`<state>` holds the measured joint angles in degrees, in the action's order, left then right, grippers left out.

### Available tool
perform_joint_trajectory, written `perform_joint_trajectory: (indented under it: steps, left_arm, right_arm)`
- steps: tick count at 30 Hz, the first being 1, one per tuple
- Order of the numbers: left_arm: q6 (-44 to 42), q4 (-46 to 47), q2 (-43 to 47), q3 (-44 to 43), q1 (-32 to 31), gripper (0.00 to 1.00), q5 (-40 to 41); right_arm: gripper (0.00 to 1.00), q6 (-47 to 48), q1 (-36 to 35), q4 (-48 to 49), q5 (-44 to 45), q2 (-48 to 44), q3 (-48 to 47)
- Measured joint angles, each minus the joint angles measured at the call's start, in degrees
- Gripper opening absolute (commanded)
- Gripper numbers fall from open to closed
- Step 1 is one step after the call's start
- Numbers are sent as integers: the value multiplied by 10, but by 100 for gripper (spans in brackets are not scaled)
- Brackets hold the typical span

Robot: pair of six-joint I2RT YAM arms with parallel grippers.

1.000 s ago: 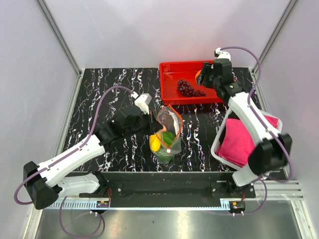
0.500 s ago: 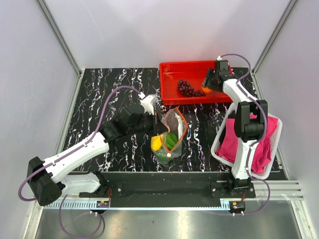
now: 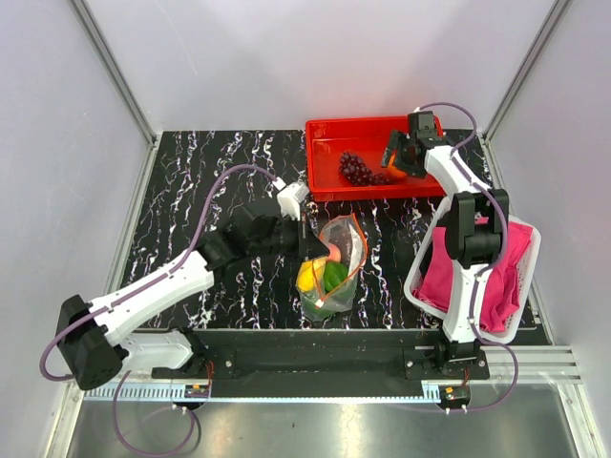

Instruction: Open the zip-top bag and remove the fake food

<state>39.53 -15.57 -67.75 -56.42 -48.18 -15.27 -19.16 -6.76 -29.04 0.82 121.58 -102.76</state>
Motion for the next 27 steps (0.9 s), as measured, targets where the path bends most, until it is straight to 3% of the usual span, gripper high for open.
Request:
perform_joint_trajectory:
  steps: [4, 8, 19, 24, 26, 27]
  left_arm:
    - [5, 9, -17, 0, 0, 0, -12]
    - [10, 11, -32, 0, 0, 0, -17]
    - [21, 12, -32, 0, 0, 0, 1]
    - [28, 15, -29, 0, 0, 0, 17]
    - [32, 21, -21, 6, 0, 0, 25]
    - [34, 21, -17, 8, 0, 0, 29]
  right_arm:
    - [90, -14, -1, -35, -7, -19, 14]
    - [91, -36, -13, -55, -15, -106, 87]
    - [85, -75, -226, -41, -51, -539, 344]
    - [67, -87, -249, -55, -75, -645, 421]
    - [57, -94, -249, -57, -96, -664, 445]
    - [48, -97, -249, -53, -115, -671, 459]
